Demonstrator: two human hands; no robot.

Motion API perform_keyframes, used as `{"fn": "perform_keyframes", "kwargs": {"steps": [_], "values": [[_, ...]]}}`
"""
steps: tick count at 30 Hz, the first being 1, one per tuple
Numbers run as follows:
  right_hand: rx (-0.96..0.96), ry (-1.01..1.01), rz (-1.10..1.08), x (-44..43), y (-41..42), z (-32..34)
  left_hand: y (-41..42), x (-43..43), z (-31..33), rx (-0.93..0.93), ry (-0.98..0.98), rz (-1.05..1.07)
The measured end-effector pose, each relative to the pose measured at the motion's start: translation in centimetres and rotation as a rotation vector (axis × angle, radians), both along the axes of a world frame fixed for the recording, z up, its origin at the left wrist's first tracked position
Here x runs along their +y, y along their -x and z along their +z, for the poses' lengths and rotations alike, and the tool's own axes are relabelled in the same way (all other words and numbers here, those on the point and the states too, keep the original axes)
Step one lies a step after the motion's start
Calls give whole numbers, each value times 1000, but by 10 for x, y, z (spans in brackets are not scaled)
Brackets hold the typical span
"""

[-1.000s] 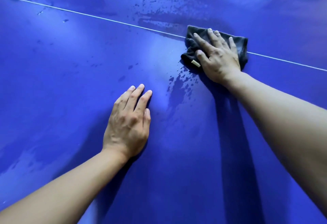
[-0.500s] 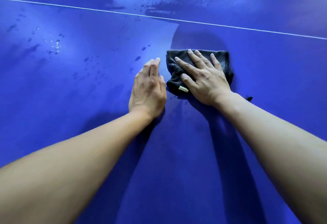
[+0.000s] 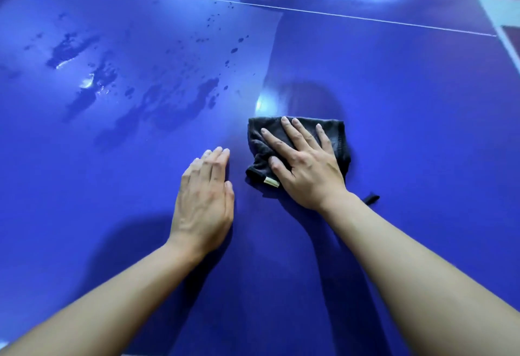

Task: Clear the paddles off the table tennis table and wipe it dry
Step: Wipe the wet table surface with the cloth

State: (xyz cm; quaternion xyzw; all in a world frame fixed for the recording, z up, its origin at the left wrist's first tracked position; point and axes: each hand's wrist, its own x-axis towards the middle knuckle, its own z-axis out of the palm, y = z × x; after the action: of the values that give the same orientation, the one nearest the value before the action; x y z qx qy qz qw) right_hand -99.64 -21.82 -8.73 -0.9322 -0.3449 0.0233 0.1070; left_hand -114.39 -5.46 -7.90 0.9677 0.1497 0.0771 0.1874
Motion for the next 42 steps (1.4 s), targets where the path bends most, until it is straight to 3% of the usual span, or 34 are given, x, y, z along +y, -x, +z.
{"fn": "perform_keyframes", "kwargs": {"steps": [4,12,17,26,34,42], "values": [[7,-18,-8,-23,75,0,55,-19,0,75,-82,26],[-11,-118,-30,-68,231,-3,137,-31,4,93,-55,19],[8,-150,-144,-74,267,-5,140,-35,9,88,-51,48],[-5,-108,-161,-54,168,-3,96,-31,8,4,-44,86],[-4,-39,-172,-22,57,-2,-36,-11,8,-5,101,-25],[4,-13,-248,9,-97,4,-185,9,2,-78,110,-67]]}}
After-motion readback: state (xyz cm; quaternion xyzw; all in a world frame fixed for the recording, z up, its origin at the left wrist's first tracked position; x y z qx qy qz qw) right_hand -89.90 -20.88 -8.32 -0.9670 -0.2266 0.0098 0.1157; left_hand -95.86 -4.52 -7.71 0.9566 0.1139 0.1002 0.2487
